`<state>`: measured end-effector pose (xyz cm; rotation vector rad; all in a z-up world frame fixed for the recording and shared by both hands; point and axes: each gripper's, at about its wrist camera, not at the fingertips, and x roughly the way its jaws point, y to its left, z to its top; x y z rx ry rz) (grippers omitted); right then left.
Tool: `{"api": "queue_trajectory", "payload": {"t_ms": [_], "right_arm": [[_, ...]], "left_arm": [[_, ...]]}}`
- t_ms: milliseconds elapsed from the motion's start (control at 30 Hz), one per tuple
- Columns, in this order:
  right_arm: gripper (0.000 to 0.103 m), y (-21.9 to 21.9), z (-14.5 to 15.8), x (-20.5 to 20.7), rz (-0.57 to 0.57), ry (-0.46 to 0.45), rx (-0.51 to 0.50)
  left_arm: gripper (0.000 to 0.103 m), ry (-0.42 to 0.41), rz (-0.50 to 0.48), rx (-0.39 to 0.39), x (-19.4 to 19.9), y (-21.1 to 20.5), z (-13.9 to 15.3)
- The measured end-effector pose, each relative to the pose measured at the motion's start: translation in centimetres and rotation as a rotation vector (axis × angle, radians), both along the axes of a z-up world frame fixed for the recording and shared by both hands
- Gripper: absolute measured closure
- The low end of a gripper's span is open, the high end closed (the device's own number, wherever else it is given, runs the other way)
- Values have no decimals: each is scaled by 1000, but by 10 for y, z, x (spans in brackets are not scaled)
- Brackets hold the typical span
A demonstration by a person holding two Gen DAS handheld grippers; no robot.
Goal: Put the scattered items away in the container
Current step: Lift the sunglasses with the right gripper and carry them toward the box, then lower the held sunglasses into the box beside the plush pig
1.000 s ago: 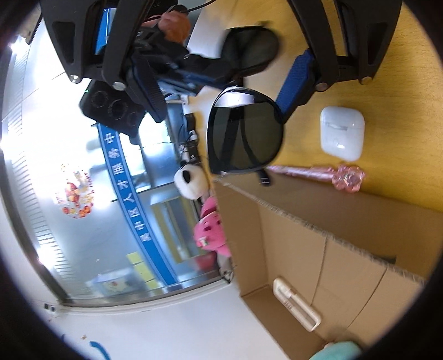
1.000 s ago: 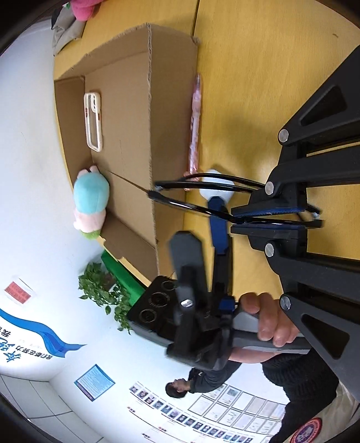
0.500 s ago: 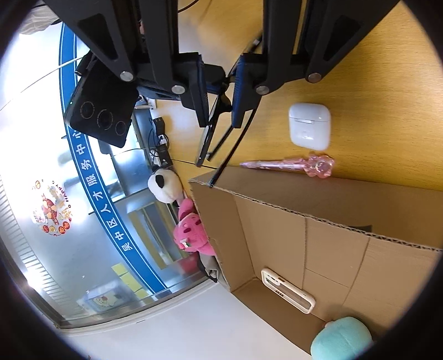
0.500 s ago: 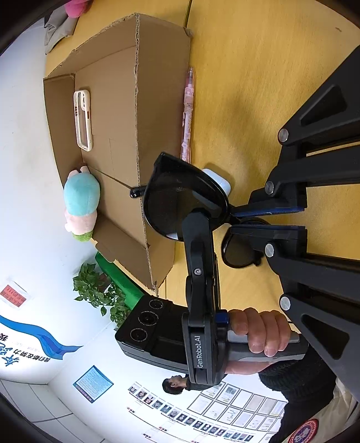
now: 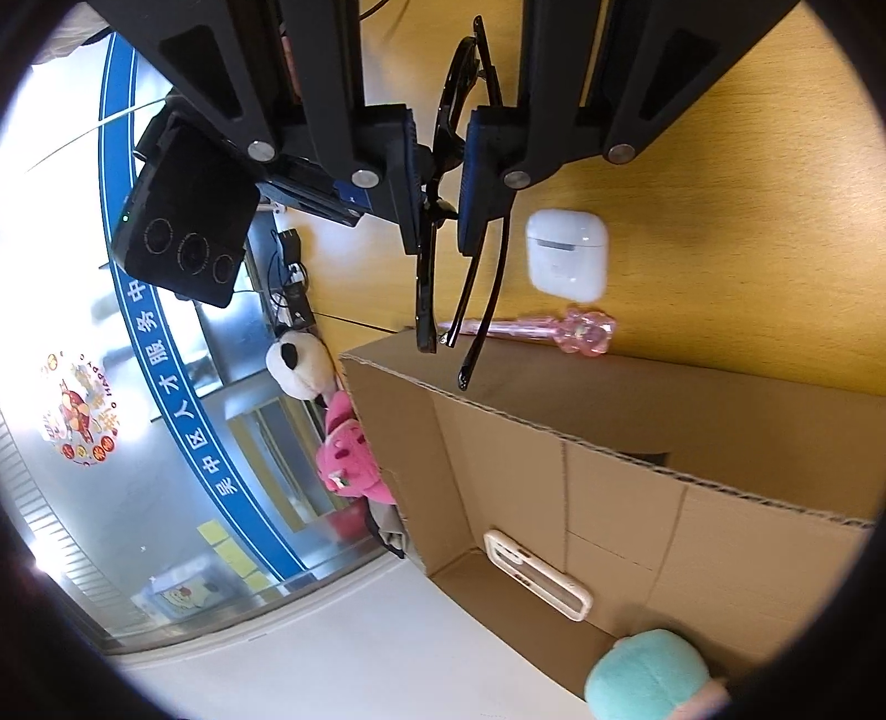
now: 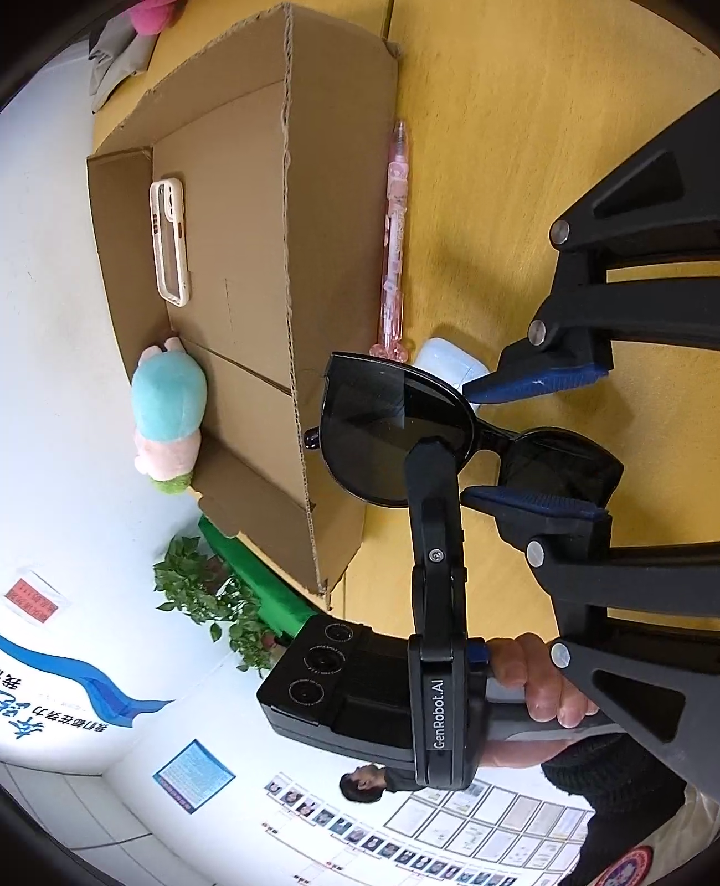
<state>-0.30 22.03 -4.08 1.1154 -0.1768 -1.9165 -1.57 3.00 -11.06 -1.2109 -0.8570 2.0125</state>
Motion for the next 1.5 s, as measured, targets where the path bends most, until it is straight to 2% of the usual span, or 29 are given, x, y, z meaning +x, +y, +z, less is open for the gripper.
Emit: {"api": "queue_trajectory", "payload": {"t_ms": [33, 67, 167, 267, 400, 467, 533, 567, 733, 833, 1067, 1500], "right_arm": [[76, -1, 1, 0, -3, 6, 4], [85, -2, 2, -1, -6, 13, 5], [95, -3, 9, 0, 11, 30, -12], [95, -8, 20, 1, 19, 67, -1], [93, -9, 32, -1, 23, 85, -52], [73, -9, 37, -1, 8, 98, -65], [65, -9, 41, -3, 3, 105, -84], [64, -10, 43, -4, 6, 107, -95], [64, -24, 54, 0, 101, 109, -147], [64, -36, 64, 3, 133, 142, -141], [80, -40, 80, -12, 102, 184, -131], [80, -68, 132, -64, 81, 307, -102]], "left_arm": [[92, 0, 6, 2, 0, -2, 0], [92, 1, 11, 5, 0, -4, 1], [92, 12, 20, 15, 0, -11, 7], [92, 39, 29, 3, 0, -13, 19], [92, 90, 43, -19, 2, -17, 41], [92, 115, 50, -24, 3, -19, 51], [92, 133, 58, -20, 3, -24, 59], [92, 138, 60, -16, 3, -26, 61], [92, 162, 68, 6, 2, -32, 73], [92, 183, 67, 3, 2, -32, 80], [91, 223, 60, 14, -5, -41, 99], [91, 333, 21, -11, -65, -59, 153]]}}
